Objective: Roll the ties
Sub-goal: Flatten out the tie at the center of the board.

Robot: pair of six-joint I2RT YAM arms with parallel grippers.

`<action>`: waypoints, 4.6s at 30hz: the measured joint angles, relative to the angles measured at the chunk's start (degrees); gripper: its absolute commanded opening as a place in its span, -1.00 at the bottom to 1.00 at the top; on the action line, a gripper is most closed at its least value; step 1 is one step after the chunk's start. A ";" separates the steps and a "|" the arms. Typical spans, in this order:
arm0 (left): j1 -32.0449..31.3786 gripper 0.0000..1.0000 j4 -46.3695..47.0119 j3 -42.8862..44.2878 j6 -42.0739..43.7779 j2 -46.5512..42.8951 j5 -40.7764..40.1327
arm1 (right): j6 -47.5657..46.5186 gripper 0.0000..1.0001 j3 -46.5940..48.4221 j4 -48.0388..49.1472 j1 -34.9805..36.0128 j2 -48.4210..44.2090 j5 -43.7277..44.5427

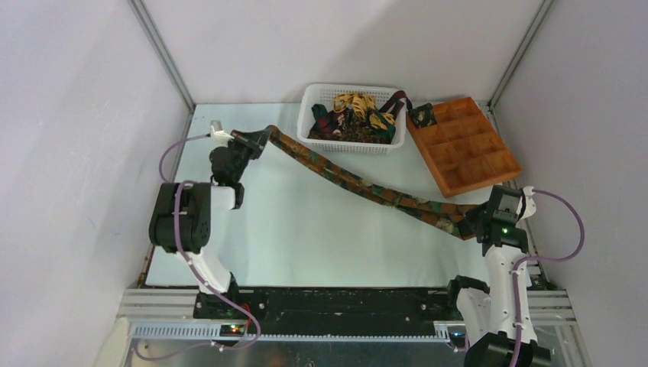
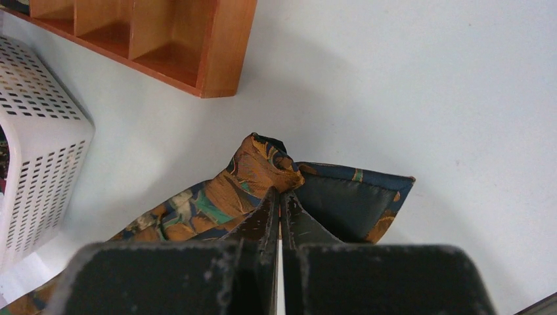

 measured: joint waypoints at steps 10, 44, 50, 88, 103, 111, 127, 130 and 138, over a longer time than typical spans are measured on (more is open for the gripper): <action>4.98 -0.99 18.05 -4.52 -8.07 10.80 4.33 | 0.17 -1.00 0.00 -0.50 -1.18 0.00 0.61; 4.96 -0.41 5.03 -10.27 -7.98 7.39 -3.69 | 0.11 -1.00 0.00 -1.31 -1.22 0.00 0.55; 4.96 -0.24 0.52 -10.27 -7.37 4.26 -3.52 | -0.02 -1.00 0.00 -1.31 -1.22 0.00 0.55; 3.39 -0.19 -35.47 -6.93 3.21 -6.10 -4.35 | -0.04 -1.00 -0.96 -0.35 -0.28 0.81 -0.96; 2.54 -0.91 -39.41 -6.93 4.70 -16.94 -6.69 | -0.48 -0.49 -1.22 -0.70 0.04 1.33 -0.98; 2.54 -0.86 -41.66 -6.93 6.01 -21.38 -8.81 | -0.70 0.22 -1.27 -2.45 -0.15 2.14 -0.74; -2.32 -0.63 -43.30 -6.93 8.55 -24.79 -11.21 | -3.32 0.14 4.33 -2.99 13.97 4.44 5.18; -4.02 -0.63 -44.19 -6.93 8.98 -25.53 -11.85 | -3.13 0.14 9.57 -2.43 25.59 11.32 10.23; -4.59 -0.51 -47.47 -6.71 9.94 -27.28 -14.16 | -1.25 0.15 15.69 3.17 45.24 26.29 19.56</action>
